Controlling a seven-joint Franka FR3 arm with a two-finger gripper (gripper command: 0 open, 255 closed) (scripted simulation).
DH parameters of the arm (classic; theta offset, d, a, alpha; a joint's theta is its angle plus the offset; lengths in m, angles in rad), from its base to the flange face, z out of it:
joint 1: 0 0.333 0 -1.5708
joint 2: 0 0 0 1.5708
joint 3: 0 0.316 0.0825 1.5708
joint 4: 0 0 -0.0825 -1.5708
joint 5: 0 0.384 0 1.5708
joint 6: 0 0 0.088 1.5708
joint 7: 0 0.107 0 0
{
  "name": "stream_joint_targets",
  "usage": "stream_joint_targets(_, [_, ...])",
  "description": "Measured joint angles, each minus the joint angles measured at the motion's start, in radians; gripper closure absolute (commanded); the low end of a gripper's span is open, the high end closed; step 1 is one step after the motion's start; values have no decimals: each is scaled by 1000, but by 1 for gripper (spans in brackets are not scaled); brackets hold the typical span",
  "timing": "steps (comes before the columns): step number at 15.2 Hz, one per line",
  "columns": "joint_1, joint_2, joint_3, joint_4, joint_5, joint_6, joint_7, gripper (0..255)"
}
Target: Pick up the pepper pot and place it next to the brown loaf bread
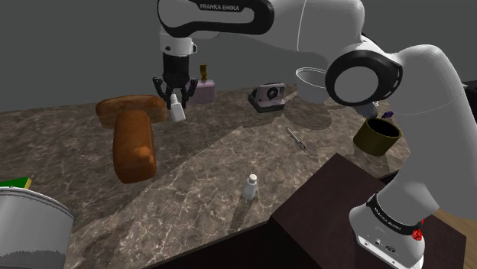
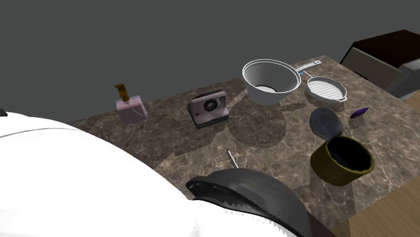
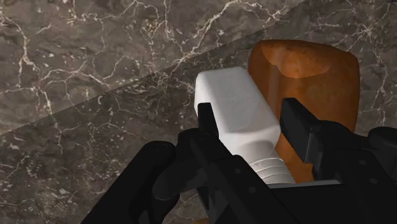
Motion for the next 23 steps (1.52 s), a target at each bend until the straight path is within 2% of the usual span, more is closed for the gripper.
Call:
stream_joint_targets(12, [4, 0, -1, -156, 6, 154, -30, 255])
stream_joint_targets(23, [6, 56, 0, -206, 11, 258, -52, 255])
